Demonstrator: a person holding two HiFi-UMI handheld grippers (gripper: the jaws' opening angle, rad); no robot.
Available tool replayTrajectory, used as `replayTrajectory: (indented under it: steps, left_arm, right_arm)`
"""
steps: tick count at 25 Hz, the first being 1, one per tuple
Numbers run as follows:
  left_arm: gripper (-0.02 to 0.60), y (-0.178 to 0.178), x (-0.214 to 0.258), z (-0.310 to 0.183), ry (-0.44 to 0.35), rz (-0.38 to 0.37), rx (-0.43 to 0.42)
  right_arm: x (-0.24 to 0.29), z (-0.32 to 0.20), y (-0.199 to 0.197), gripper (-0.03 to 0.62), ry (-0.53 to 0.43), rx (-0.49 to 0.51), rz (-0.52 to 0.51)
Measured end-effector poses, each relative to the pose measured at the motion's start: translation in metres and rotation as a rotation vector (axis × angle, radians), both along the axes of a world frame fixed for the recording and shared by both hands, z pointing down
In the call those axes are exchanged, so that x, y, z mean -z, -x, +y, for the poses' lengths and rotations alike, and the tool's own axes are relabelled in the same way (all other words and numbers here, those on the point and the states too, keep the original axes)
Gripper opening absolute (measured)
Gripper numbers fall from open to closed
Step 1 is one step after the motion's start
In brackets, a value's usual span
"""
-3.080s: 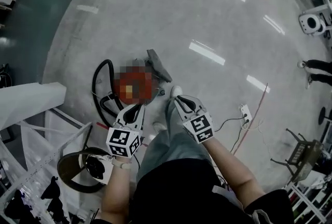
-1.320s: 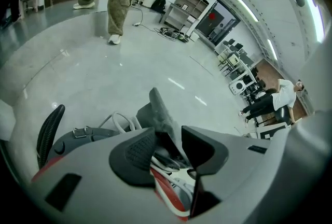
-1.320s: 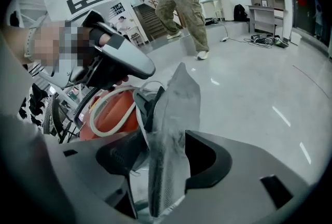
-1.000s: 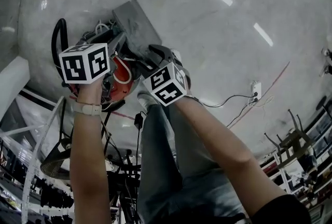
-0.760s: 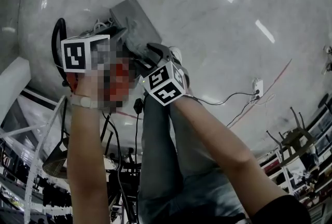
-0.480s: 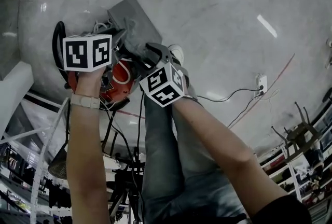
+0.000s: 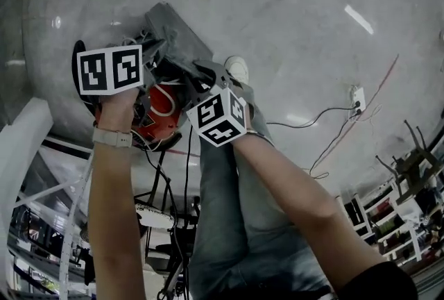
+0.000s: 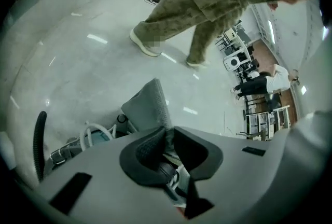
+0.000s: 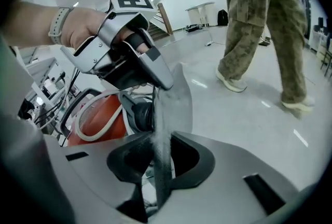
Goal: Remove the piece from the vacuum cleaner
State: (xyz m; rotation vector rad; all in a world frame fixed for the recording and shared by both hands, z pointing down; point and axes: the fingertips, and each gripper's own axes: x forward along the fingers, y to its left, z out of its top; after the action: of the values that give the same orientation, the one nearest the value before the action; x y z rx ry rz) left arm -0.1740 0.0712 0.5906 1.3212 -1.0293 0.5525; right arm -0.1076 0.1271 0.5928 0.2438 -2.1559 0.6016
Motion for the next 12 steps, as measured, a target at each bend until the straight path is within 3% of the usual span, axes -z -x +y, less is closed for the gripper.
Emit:
replayTrajectory:
  steps: [2,8,12]
  left_arm:
    - [0.063,-0.003,-0.001,-0.003,0.005,0.012,-0.006]
    - [0.051,-0.011,-0.004,-0.008,0.014,-0.032,-0.140]
    - [0.044,-0.013,-0.007,-0.011,0.019,-0.026,-0.164]
  right_arm:
    - [-0.001,0.000,0.000,0.095,0.012,0.006,-0.002]
    - [0.002,0.003,0.000,0.052,0.047,-0.008,-0.007]
    - [0.002,0.002,-0.001,0.046,0.064,-0.018,-0.006]
